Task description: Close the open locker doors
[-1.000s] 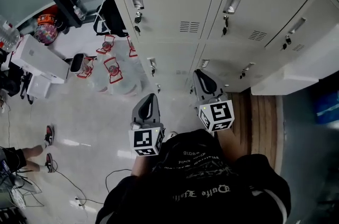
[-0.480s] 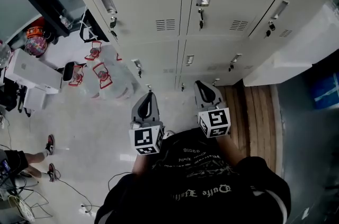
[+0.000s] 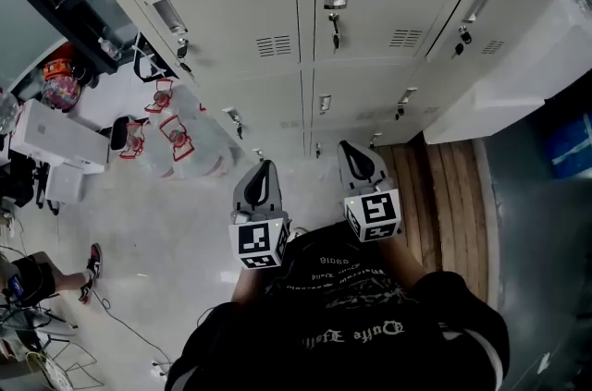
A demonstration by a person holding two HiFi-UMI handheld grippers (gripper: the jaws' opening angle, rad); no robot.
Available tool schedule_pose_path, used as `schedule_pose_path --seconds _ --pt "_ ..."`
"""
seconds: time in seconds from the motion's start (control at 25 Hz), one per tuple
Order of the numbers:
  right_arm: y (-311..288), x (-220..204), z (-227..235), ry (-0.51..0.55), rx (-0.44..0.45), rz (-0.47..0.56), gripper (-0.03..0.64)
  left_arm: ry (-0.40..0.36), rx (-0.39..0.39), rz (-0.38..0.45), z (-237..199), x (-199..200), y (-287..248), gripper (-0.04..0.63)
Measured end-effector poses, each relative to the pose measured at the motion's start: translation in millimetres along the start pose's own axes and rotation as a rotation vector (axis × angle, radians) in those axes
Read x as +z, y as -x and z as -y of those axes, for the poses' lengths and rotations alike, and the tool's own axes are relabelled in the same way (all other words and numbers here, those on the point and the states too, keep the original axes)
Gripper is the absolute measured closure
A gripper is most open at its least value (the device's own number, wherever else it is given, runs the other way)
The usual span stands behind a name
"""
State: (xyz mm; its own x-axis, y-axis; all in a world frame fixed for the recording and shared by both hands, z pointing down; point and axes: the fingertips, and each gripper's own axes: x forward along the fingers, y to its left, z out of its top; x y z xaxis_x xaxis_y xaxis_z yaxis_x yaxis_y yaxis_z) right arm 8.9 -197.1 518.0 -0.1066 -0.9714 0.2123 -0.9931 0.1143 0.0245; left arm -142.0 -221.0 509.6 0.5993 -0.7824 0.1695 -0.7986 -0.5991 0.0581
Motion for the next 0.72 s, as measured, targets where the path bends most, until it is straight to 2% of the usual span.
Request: schedule_pose_path --seconds 0.2,0.48,0.72 --pt "0.4 -1.6 -1.3 0.0 -0.003 -0.001 0.612 -0.004 -0.011 -0.021 2.0 -4.7 -3.8 0.588" --pt "4.5 -4.7 7.5 -0.005 -0.051 -0.007 0.613 -0.017 -0.038 -0.022 6.6 -5.0 -9.1 0.588" --pt "6.0 -1.5 8.2 -0.003 -0.047 0.001 0.612 -0.01 -0.045 -0.033 8.6 -8.3 -11.1 0.588"
